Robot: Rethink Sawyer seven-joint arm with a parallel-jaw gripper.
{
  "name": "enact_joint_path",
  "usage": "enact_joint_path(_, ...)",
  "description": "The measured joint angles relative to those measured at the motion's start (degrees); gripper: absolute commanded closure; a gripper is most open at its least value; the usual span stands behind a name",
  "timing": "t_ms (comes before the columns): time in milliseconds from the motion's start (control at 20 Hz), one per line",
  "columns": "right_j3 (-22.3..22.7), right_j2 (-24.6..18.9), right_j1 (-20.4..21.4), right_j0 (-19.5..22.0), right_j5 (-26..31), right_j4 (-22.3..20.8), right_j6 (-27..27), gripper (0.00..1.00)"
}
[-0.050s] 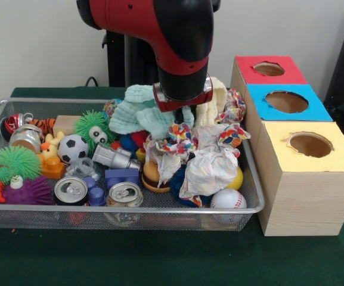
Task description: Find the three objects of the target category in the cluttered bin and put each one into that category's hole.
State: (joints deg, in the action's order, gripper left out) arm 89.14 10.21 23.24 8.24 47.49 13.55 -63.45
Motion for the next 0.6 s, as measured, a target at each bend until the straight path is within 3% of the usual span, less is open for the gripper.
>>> enact_joint_path(250, -0.1, 0.1, -0.1, 0.0, -4.7, 0.0, 0.0, 0.0)
enact_joint_path(600, -1.7, 1.2, -0.1, -0.1, -4.4, 0.0, 0.0, 0.0)
